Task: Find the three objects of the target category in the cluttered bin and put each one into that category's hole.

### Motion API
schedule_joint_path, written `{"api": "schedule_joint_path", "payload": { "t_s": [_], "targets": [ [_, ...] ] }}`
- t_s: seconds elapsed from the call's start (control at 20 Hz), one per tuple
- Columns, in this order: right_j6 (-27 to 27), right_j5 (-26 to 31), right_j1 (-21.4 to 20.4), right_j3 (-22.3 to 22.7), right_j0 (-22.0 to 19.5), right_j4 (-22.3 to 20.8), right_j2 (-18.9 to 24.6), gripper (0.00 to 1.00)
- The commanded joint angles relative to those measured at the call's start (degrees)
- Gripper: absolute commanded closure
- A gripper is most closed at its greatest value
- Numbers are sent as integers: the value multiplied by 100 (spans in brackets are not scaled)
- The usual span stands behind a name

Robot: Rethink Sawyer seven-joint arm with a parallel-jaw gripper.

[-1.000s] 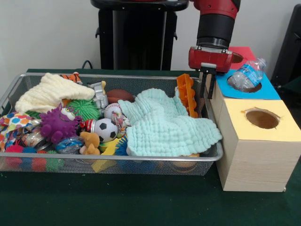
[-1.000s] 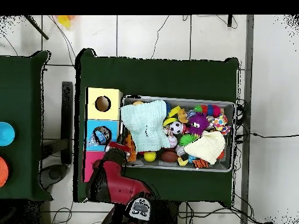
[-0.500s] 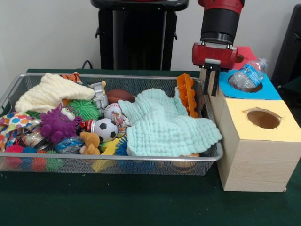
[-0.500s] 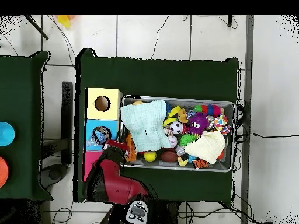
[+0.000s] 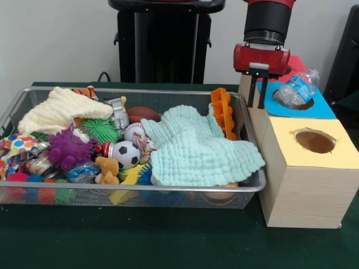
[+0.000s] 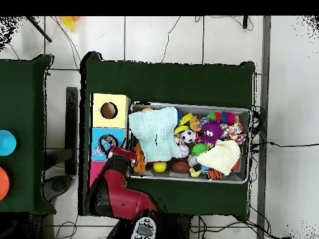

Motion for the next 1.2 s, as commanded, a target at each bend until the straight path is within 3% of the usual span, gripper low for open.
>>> {"api": "schedule_joint_path", "payload": {
  "t_s": [0.05, 0.6, 0.95, 1.2],
  "targets": [
    [1305, 459, -254, -97, 71, 174, 442, 100],
    [1261, 579, -400, -8, 216, 359, 356, 100],
    [884, 790, -690, 84, 683, 819, -105, 100],
    [848, 933, -758, 37, 774, 830, -243, 100]
  ]
}}
